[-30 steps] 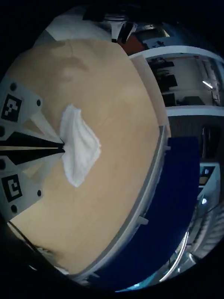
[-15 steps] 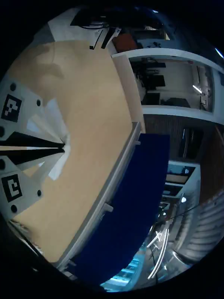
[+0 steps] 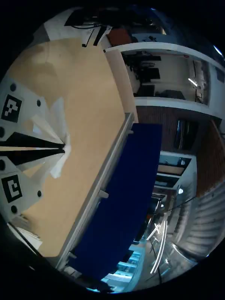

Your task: Fold towel

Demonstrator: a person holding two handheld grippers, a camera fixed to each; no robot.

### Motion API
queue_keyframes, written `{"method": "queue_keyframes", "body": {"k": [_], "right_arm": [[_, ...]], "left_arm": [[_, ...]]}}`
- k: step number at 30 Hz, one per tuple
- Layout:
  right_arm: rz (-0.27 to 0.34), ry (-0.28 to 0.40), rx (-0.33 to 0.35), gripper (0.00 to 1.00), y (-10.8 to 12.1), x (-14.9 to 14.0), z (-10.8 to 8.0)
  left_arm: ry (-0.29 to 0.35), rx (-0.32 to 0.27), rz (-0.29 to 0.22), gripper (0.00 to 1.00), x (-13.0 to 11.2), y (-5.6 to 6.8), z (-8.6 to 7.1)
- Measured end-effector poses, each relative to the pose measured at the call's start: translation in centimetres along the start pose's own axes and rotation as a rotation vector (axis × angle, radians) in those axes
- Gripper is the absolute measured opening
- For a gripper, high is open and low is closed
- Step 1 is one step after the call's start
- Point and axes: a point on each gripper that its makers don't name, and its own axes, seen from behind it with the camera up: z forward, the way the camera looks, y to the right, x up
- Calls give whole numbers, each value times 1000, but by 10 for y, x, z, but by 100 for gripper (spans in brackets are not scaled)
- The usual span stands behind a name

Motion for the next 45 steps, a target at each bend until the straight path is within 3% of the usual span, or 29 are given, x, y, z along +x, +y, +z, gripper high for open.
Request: {"method": "queue_keyframes", "body": {"k": [11,29,45], "right_arm": [[6,10,-77,2,73,9,-27],[41,-8,-221,2,229,7,-68],[62,-45,-314,2,343,5,-69]], "left_arm": [[0,8,4,96,2,4,-3],[-17,17,-8,96,6,22,10],[-35,39,-19,96,14,31,18]]}}
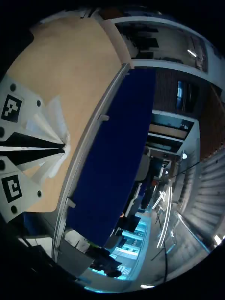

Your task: Fold towel

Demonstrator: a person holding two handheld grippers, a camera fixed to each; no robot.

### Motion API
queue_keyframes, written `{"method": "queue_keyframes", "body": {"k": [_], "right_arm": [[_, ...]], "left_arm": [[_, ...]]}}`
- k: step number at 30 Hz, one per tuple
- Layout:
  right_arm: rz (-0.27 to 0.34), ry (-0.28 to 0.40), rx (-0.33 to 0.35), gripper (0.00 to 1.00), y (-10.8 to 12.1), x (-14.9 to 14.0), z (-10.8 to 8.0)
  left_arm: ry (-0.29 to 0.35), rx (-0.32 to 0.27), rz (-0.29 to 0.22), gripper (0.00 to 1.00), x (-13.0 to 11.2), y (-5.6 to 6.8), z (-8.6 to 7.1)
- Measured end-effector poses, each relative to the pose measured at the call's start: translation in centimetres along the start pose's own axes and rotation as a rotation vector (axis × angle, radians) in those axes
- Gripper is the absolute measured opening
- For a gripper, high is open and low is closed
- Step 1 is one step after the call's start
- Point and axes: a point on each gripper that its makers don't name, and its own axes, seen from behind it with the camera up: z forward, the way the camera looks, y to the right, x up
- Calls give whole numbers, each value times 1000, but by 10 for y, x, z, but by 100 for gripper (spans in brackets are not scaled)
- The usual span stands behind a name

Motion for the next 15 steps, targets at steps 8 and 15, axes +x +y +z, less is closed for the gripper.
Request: {"method": "queue_keyframes", "body": {"k": [8,15], "right_arm": [[19,-22,-20,2,25,-7,18],[31,-40,-27,2,32,-15,24]], "left_arm": [[-12,14,-3,96,-1,0,1],[-13,13,1,96,1,7,1]]}}
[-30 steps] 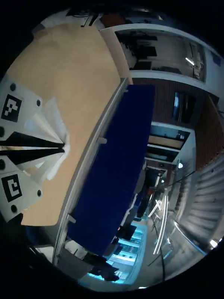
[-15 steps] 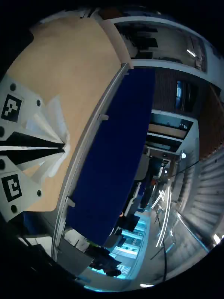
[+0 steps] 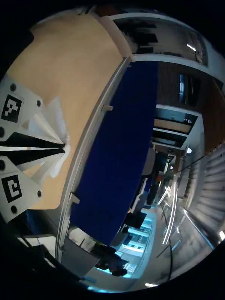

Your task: Fold towel

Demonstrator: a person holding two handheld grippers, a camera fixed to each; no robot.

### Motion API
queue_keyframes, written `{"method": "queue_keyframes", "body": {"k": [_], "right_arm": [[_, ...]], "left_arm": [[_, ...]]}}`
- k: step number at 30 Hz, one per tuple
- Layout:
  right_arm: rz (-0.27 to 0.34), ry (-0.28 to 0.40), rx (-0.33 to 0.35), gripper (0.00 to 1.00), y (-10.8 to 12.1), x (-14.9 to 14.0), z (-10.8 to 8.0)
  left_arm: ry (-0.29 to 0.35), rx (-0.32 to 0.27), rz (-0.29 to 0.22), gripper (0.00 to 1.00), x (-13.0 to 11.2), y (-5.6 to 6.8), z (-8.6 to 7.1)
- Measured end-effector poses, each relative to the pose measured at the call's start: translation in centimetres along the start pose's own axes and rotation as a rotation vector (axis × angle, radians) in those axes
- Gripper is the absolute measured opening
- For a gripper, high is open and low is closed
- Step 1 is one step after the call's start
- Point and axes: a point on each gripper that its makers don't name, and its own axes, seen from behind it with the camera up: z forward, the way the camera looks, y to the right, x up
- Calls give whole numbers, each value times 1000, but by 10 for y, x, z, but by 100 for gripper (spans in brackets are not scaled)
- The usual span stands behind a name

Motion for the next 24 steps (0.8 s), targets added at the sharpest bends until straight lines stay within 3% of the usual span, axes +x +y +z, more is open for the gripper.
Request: {"method": "queue_keyframes", "body": {"k": [11,24], "right_arm": [[34,-33,-38,2,14,-33,-25],[144,-153,-118,2,36,-140,-60]], "left_arm": [[0,-17,14,96,4,9,2],[-10,-35,37,96,-1,18,4]]}}
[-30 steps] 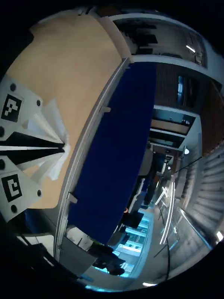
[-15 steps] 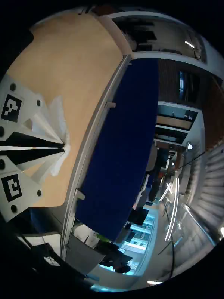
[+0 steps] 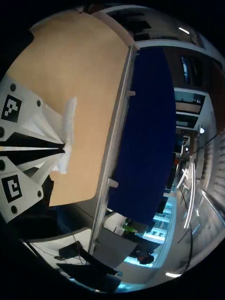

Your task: Fold towel

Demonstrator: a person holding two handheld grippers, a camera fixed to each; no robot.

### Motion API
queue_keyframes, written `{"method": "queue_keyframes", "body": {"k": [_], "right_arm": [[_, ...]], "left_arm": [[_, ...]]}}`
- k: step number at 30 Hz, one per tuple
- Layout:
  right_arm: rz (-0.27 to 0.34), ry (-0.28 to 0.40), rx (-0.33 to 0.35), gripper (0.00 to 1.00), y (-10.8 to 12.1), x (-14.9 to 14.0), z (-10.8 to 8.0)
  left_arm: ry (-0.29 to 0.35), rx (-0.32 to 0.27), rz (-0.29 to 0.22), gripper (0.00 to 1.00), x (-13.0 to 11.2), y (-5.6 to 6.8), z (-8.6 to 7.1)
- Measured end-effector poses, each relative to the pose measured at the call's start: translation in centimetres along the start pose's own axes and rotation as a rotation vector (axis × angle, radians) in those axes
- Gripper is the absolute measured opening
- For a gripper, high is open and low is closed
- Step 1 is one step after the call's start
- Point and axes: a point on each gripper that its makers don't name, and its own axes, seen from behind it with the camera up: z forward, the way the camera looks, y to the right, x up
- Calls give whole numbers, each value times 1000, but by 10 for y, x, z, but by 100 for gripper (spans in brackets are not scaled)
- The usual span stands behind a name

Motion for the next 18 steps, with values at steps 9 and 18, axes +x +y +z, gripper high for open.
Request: {"method": "queue_keyframes", "body": {"k": [9,18], "right_arm": [[71,-85,-56,2,19,-60,0],[134,-149,-105,2,29,-99,2]], "left_arm": [[0,0,10,96,0,1,-1],[-1,4,20,96,-1,1,-2]]}}
